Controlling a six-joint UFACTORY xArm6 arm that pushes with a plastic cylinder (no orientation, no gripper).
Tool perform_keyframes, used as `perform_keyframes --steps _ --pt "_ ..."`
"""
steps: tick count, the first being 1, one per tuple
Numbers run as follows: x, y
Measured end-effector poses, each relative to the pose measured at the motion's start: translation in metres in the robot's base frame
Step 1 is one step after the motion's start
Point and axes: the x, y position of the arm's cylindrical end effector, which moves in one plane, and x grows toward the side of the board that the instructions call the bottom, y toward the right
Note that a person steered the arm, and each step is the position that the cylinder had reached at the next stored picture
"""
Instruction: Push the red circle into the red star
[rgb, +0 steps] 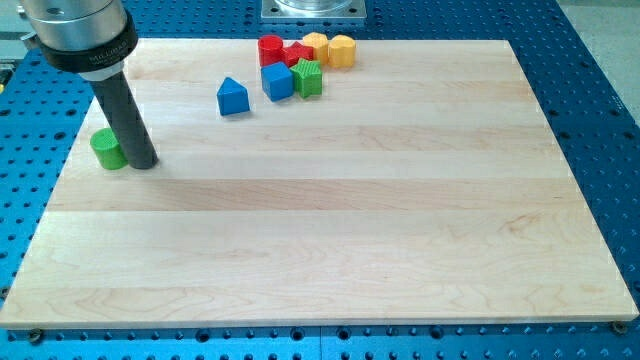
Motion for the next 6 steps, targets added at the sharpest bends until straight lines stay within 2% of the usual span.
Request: perform_keyframes --steps 2,5,6 --pt "-0.009 -0.012" --pt "-0.181 0.011" --pt "-0.205 0.078"
